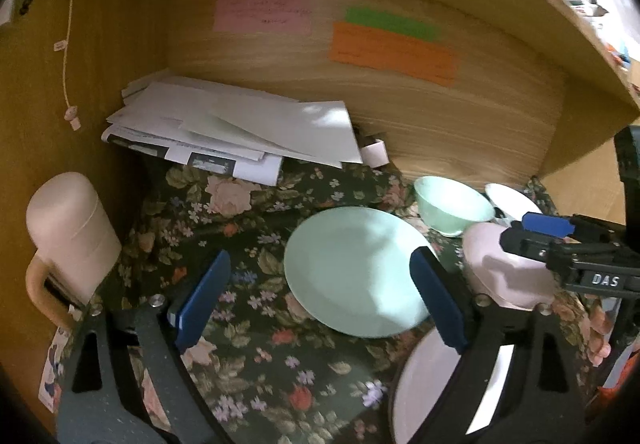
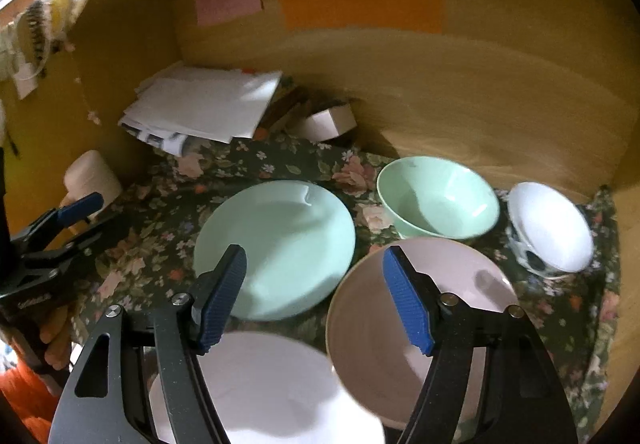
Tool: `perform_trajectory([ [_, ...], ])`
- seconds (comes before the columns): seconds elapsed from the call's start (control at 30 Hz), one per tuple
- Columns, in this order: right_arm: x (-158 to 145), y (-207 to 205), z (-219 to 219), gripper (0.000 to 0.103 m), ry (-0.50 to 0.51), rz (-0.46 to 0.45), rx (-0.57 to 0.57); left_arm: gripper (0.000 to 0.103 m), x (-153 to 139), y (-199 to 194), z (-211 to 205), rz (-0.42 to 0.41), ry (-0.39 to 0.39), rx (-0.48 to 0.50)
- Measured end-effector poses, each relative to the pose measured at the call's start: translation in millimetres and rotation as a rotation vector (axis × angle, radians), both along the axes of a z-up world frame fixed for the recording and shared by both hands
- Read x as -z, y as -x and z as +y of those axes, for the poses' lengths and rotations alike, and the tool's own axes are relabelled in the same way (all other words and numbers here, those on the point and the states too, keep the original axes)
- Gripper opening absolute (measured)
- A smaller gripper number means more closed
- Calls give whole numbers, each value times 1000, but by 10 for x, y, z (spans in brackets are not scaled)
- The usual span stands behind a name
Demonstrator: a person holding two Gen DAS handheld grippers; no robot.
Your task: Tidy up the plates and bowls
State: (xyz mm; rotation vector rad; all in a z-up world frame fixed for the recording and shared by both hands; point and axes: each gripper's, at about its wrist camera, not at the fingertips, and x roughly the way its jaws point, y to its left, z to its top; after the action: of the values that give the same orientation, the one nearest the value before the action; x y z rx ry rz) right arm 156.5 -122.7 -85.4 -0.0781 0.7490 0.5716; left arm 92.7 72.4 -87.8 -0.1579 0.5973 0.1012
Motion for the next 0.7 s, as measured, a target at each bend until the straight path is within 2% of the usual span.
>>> perform_trajectory([
  [0.43,369,-699,337,66,106,145,-35,92,504,-599,324,175,44,-18],
  [0.57,442,-800,388,60,141,165,-36,84,656,-713,357,237,54,-10],
  [0.7,500,-890,451,50,184,196,-47,75,769,-778,346,275,50,3],
])
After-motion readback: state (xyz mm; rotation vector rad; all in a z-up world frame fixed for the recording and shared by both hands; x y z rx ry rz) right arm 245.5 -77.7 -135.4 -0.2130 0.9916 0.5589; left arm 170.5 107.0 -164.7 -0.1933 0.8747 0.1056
